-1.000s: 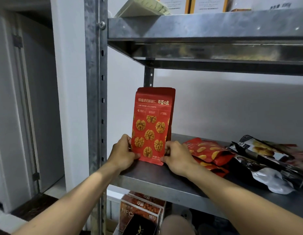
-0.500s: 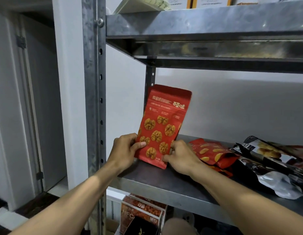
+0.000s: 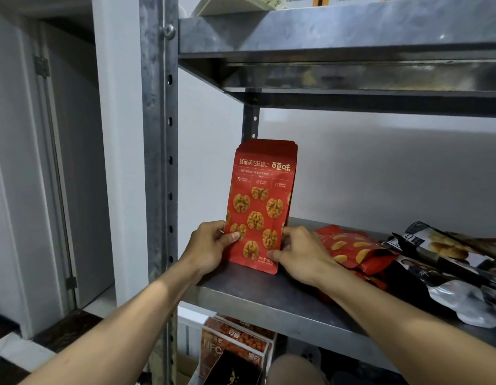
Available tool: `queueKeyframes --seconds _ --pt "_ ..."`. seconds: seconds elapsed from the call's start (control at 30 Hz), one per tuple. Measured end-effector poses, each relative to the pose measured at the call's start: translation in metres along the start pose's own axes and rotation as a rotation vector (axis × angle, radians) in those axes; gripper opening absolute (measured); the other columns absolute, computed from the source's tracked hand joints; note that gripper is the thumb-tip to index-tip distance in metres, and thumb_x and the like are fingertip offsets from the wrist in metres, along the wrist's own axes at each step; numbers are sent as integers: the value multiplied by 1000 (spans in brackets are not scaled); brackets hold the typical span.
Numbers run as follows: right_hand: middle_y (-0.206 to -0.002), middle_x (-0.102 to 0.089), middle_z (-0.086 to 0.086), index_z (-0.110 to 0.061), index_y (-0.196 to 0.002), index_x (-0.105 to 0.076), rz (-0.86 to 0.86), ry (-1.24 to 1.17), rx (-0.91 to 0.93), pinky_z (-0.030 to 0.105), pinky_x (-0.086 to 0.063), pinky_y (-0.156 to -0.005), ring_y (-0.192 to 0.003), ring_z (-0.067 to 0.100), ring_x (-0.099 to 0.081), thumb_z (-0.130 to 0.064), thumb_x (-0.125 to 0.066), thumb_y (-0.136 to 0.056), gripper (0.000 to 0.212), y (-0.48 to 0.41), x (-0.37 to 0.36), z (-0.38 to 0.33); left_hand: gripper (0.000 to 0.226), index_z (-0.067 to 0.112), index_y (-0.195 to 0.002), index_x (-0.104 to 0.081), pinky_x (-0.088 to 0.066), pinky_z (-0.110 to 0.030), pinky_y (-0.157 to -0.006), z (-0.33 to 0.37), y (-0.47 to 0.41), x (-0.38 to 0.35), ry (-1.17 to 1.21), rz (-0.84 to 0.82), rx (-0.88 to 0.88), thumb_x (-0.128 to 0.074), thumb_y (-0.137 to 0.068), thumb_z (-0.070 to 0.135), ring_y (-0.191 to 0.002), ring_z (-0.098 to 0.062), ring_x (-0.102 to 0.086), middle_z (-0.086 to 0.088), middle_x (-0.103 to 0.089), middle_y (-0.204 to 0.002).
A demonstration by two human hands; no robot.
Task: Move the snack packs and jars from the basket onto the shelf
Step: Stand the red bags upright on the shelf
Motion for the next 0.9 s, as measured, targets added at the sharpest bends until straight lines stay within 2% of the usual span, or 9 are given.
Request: queueKeyframes --seconds 0.13,0.2,0.3,0.47,0.57,0.63,0.7,0.83,0.9 --pt "-96 -74 -5 -22 -110 -71 54 -75 -32 28 -53 -90 -92 15 -69 -22 -74 -85 25 3 -3 2 25 28 -110 -63 -55 -43 -89 0 2 0 -9 -35 -26 -70 -87 20 -98 -21 -69 -2 -72 -105" --pt "-82 -72 -8 -22 -105 -73 85 -75 -27 26 -53 -85 -84 13 -69 -22 -74 -85 20 3 -4 3 41 30 -118 -56 -55 -42 -90 -1 2 -1 -19 -70 -30 -73 -84 15 -100 -20 -68 -1 -70 -109" --pt "-61 -62 -14 -19 -92 -71 118 -86 -25 18 -47 -72 -68 5 -62 -18 -77 -83 10 2 -3 5 47 31 -118 -54 -55 -44 -90 0 1 0 -38 -74 -35 -74 -82 8 -100 -20 -67 -4 -69 -109" --pt "-77 -67 0 -16 -69 -53 107 30 -31 27 -52 -72 -79 17 -66 -16 -75 -84 26 0 -7 3 32 21 -111 -60 -52 -44 -94 -4 1 4 -207 -43 -58 -75 -82 18 -103 -17 -66 4 -70 -112" --pt "-92 -68 4 -19 -76 -49 60 154 -2 33 -52 -78 -89 24 -65 -22 -68 -90 23 -2 -9 1 27 20 -117 -61 -50 -41 -97 1 1 4 -340 -43 -99 -65 -91 27 -108 -18 -64 4 -69 -116" --pt "-102 -67 7 -17 -90 -52 32 224 20 31 -49 -77 -96 28 -64 -25 -62 -94 13 -1 -9 -1 27 20 -120 -62 -49 -38 -98 5 2 3 -399 -46 -116 -60 -94 28 -110 -19 -63 4 -69 -117" --pt "-109 -66 9 -12 -106 -54 18 269 31 33 -50 -81 -102 31 -63 -27 -58 -95 18 1 -11 -1 26 23 -121 -62 -49 -35 -98 7 4 2 -426 -56 -128 -58 -96 28 -110 -18 -63 5 -69 -117" --pt "-116 -66 9 -14 -120 -52 27 250 46 42 -53 -88 -104 31 -64 -29 -57 -95 30 4 -15 2 21 28 -115 -60 -53 -36 -84 6 9 4 -412 -12 -151 -59 -95 31 -91 -24 -68 5 -73 -100" --pt "-117 -66 9 -15 -123 -51 24 244 34 43 -53 -89 -105 31 -64 -30 -57 -95 32 4 -14 2 20 21 -112 -57 -54 -35 -80 6 9 3 -375 -5 -118 -60 -94 29 -87 -23 -68 1 -73 -96"
Point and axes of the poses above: each hand's wrist, its own y-axis away from the middle knuckle, its own x-axis out of the back of the hand, z = x × y, the point moved 3 cm from there along -y, towards the middle knuckle
